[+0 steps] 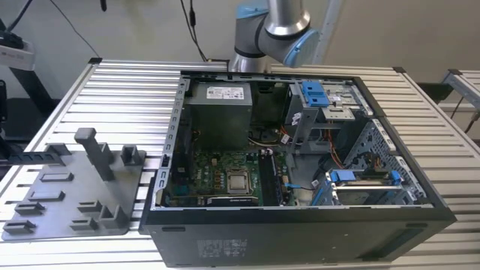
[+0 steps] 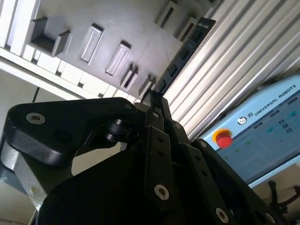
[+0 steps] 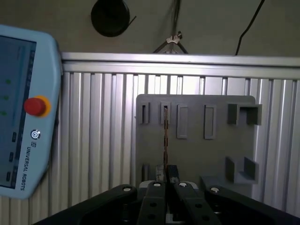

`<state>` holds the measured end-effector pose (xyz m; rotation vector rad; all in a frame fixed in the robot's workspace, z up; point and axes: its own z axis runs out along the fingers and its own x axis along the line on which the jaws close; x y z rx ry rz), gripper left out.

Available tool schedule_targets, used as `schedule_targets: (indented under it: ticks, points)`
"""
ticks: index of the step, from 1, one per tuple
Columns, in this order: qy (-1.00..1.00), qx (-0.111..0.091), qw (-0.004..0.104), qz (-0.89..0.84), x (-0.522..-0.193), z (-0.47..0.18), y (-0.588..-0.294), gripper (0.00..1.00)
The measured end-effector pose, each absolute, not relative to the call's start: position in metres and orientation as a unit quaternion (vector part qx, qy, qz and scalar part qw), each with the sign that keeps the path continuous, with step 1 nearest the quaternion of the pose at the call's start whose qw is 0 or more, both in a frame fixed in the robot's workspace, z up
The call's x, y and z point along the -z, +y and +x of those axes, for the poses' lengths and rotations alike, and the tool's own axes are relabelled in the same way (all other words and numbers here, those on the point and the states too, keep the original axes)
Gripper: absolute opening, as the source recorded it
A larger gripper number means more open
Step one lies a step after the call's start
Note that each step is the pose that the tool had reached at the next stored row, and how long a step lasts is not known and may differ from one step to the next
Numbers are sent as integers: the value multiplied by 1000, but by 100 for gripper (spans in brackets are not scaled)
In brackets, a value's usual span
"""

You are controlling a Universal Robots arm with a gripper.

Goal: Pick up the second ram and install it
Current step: 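Pick up the second ram and move it above second insertion slot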

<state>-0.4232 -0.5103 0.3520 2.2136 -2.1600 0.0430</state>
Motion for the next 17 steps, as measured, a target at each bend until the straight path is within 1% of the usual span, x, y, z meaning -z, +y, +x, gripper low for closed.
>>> schedule_targets:
  ticks: [17]
  points:
    - [-698, -14, 24, 715, -376, -423, -510, 13]
